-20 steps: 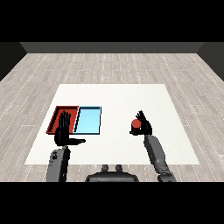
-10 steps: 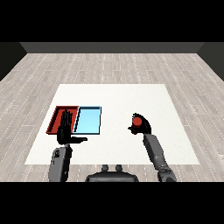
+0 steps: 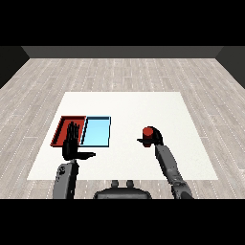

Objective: Pick the red can and put it in the red box

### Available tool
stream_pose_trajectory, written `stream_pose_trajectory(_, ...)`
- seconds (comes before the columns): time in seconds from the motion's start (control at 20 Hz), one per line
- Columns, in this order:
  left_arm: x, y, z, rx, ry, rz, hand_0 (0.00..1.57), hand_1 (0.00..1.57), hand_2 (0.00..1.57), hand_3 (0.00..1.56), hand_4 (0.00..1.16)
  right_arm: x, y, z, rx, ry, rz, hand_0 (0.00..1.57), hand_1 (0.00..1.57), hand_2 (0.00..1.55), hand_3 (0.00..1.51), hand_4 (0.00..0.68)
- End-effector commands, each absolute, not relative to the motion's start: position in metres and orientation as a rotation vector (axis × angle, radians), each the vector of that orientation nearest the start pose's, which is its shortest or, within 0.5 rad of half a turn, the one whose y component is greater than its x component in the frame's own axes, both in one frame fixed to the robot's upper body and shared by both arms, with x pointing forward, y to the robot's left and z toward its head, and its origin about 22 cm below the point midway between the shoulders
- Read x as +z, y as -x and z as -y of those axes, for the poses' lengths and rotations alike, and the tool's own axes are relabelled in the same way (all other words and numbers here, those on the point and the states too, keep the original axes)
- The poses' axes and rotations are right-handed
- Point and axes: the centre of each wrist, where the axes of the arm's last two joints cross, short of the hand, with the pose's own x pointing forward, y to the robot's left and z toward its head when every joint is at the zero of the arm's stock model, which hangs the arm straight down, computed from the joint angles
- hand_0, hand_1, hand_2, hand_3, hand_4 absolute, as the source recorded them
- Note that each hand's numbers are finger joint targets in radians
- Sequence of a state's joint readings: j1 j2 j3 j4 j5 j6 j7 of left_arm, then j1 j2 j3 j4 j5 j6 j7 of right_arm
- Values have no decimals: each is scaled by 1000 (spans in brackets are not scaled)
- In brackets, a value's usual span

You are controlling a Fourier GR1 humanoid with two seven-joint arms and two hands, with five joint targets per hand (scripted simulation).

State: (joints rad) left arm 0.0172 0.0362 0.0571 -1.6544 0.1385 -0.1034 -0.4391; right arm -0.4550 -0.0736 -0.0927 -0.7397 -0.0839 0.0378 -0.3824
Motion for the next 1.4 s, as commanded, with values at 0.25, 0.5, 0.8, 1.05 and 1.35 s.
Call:
stream_pose_trajectory(0.25,20,-247,-244,70,102,2082,0,0,0,0,0,-51,-334,212,66,-36,1553,1548,1548,1475,1411,558)
stream_pose_trajectory(0.5,14,-240,-261,97,102,2084,0,0,0,0,0,-47,-324,218,59,-34,1602,1529,1529,1470,1395,580)
stream_pose_trajectory(0.8,16,-240,-252,54,130,2057,0,0,0,0,0,6,-319,235,38,-63,1720,1543,1543,1459,1381,582)
stream_pose_trajectory(1.05,31,-246,-254,25,112,2059,0,0,0,0,0,13,-312,242,26,-61,1797,1515,1515,1460,1383,608)
stream_pose_trajectory(1.35,47,-251,-208,-57,246,2027,0,0,0,0,0,52,-288,267,17,-104,1958,1485,1485,1441,1398,631)
